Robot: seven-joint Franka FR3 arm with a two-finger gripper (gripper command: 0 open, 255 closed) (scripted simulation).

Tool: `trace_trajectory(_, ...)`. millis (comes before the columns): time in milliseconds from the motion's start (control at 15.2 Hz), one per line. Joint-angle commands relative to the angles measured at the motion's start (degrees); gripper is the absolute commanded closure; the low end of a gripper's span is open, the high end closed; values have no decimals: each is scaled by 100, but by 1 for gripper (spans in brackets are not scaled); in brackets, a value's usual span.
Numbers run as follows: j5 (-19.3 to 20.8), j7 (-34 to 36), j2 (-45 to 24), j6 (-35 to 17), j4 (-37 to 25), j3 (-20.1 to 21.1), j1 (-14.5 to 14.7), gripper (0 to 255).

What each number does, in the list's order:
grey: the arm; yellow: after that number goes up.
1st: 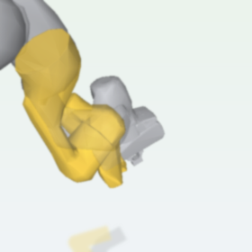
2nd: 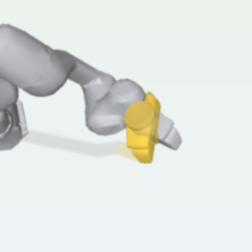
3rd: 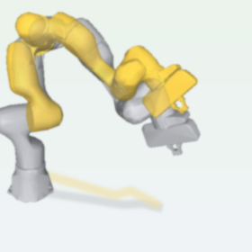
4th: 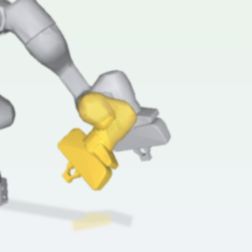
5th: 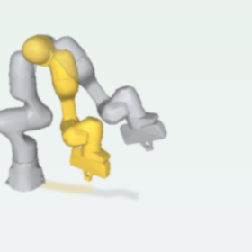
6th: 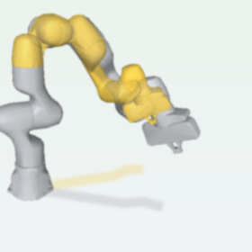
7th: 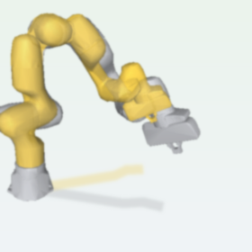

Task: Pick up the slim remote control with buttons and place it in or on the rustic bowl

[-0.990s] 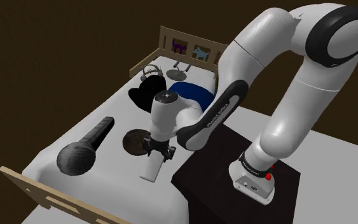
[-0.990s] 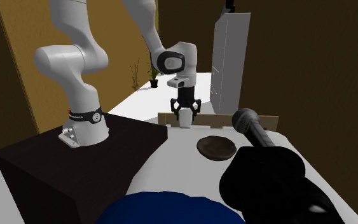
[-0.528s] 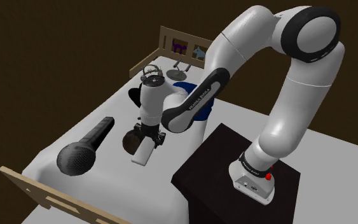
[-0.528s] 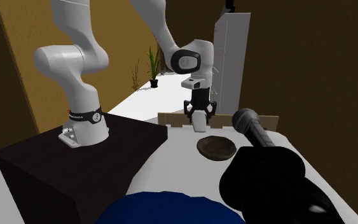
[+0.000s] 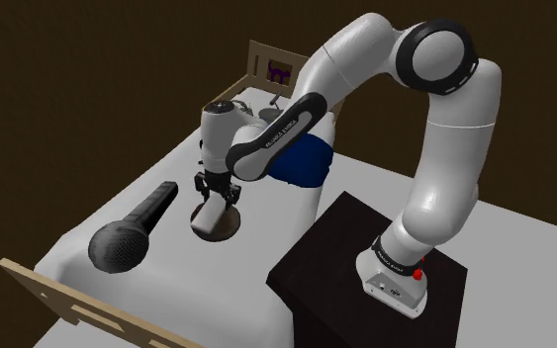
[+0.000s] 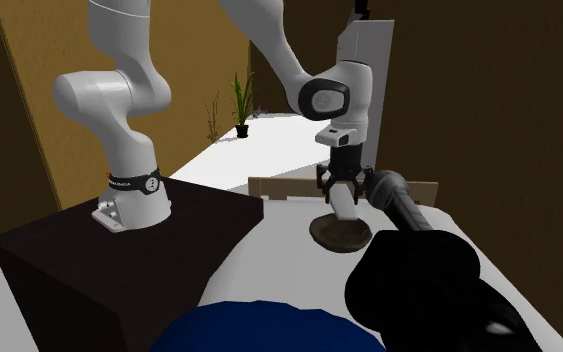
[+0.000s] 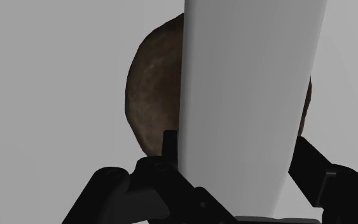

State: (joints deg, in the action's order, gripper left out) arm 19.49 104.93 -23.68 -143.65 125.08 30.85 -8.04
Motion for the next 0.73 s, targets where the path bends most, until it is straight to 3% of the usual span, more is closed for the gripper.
trace_trajectory(0,107,29,-151,-54,-80,-87,44,255)
trace_trajectory(660,627,380,-832,-567,-210,-529,381,255)
